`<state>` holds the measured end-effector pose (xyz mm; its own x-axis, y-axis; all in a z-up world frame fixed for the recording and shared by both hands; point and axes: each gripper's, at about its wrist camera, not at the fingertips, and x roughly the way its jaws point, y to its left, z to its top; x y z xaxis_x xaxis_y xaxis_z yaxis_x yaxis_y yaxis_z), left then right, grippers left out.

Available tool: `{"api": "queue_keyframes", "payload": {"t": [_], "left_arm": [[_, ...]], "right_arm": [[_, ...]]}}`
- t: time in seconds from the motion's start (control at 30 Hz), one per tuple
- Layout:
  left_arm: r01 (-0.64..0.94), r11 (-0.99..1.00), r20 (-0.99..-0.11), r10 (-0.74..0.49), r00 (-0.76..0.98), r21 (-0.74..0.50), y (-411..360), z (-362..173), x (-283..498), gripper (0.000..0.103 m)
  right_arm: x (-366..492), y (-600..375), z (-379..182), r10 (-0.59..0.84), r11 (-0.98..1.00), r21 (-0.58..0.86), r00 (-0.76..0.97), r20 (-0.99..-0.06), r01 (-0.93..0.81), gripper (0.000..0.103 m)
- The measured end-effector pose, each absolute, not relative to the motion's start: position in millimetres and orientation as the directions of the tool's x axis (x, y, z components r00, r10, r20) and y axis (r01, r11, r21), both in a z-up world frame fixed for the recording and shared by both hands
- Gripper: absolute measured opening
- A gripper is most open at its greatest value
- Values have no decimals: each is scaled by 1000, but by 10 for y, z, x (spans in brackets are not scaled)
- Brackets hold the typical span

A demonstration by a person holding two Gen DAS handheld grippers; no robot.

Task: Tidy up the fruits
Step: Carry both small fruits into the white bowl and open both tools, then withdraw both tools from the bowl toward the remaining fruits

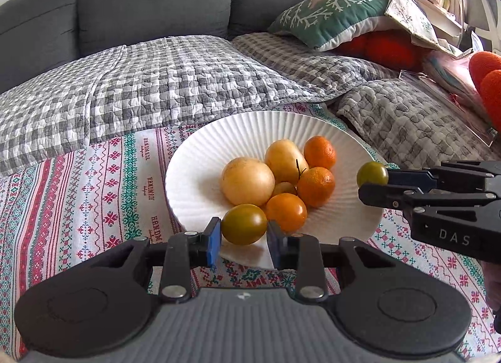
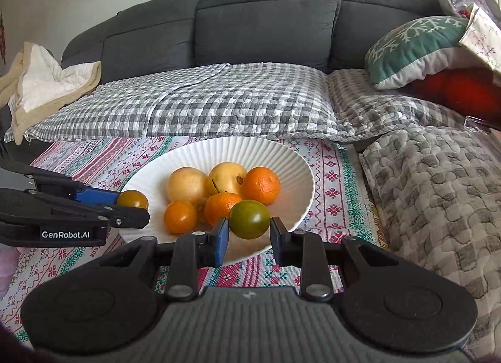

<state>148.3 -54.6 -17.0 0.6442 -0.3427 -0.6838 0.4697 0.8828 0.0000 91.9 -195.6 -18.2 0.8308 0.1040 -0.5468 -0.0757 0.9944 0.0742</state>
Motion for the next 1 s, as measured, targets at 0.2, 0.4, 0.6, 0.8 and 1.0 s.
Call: {"api": "queue_keyframes", "payload": {"t": [0.2,0.4,0.6,0.8,1.0], "left_arm": [[480,877,-688,-343,640,9,-613,-204,1552,29],[480,877,-678,-359,641,-11,-592,-215,1565,29],[472,881,-669,-355,653,-6,-595,-198,1539,37],[451,892,-648,-368,667,-43,-539,-137,1445,55],[456,889,-638,-379,670,-49,-494,-80,1254,69]], "right_arm": [[969,-1978,-197,101,995,79,832,-546,-68,26],[992,-1983,-202,98,995,76,833,-544,-68,26],[964,-1984,-195,95,995,68,837,-539,-70,34],[904,-2027,-172,95,995,78,839,-536,-63,44],[808,-2063,-112,103,993,100,842,-529,-59,53]]}}
